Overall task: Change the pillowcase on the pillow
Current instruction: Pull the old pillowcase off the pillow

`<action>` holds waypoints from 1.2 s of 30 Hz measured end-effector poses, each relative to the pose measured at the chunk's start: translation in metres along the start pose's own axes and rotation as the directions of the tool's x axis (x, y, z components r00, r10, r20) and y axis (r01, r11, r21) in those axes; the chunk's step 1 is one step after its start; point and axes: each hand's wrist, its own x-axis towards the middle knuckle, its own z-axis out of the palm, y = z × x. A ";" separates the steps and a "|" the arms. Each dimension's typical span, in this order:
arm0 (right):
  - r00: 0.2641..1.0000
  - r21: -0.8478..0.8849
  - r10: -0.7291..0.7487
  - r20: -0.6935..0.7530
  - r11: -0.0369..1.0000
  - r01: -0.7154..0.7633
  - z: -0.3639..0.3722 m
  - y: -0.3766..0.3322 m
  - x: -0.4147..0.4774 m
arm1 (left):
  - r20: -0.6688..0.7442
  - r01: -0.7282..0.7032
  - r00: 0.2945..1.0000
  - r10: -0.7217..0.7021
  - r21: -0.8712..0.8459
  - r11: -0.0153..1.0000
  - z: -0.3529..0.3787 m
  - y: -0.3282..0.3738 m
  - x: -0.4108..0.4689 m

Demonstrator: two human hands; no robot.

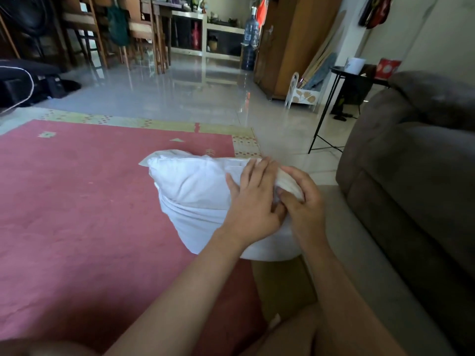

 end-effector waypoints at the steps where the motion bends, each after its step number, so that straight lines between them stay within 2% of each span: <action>1: 1.000 0.135 0.004 0.025 0.991 -0.007 0.001 -0.006 0.000 | 0.014 -0.053 0.998 0.053 -0.037 0.998 -0.007 -0.001 0.003; 2: 0.999 0.235 0.005 0.045 0.972 -0.015 0.000 -0.009 0.000 | 0.029 -0.095 0.995 0.098 -0.068 0.993 -0.013 -0.006 0.004; 4: 0.995 0.306 0.072 0.074 0.948 -0.091 -0.005 -0.010 0.002 | 0.051 -0.130 0.989 0.137 -0.121 0.984 -0.022 -0.021 0.005; 7: 0.967 0.258 0.211 0.141 0.935 -0.241 -0.014 -0.004 0.006 | 0.065 -0.143 0.985 0.159 -0.211 0.967 -0.022 -0.039 0.002; 12: 0.952 0.249 0.232 0.201 0.928 -0.279 -0.021 -0.001 0.005 | -0.063 -0.182 0.983 0.172 -0.229 0.956 -0.012 -0.050 -0.010; 17: 0.934 0.020 0.230 0.273 0.970 -0.244 -0.021 0.001 0.013 | -0.265 -0.159 0.961 0.084 -0.275 0.948 -0.007 -0.036 -0.020; 23: 0.896 -0.331 0.353 0.270 0.908 -0.258 -0.026 0.013 0.037 | -0.318 -0.100 0.948 -0.027 -0.376 0.921 -0.004 -0.030 -0.025; 28: 0.901 -0.369 0.386 0.198 0.881 -0.296 -0.023 0.033 0.034 | -0.327 -0.049 0.939 -0.105 -0.427 0.903 -0.012 -0.032 -0.029; 31: 0.884 -0.297 0.420 0.207 0.888 -0.352 -0.022 0.034 0.030 | -0.297 0.013 0.939 -0.174 -0.475 0.880 -0.020 -0.034 -0.027; 32: 0.893 -0.275 0.389 0.226 0.905 -0.324 -0.023 0.029 0.026 | -0.281 0.055 0.933 -0.224 -0.505 0.861 -0.025 -0.036 -0.023; 34: 0.922 -0.248 0.247 0.298 0.953 -0.175 -0.025 0.015 0.015 | -0.284 0.105 0.910 -0.302 -0.546 0.831 -0.033 -0.044 -0.013; 36: 0.891 -0.230 0.154 0.427 0.972 -0.058 -0.025 0.004 -0.001 | -0.291 0.106 0.906 -0.306 -0.546 0.831 -0.038 -0.051 -0.001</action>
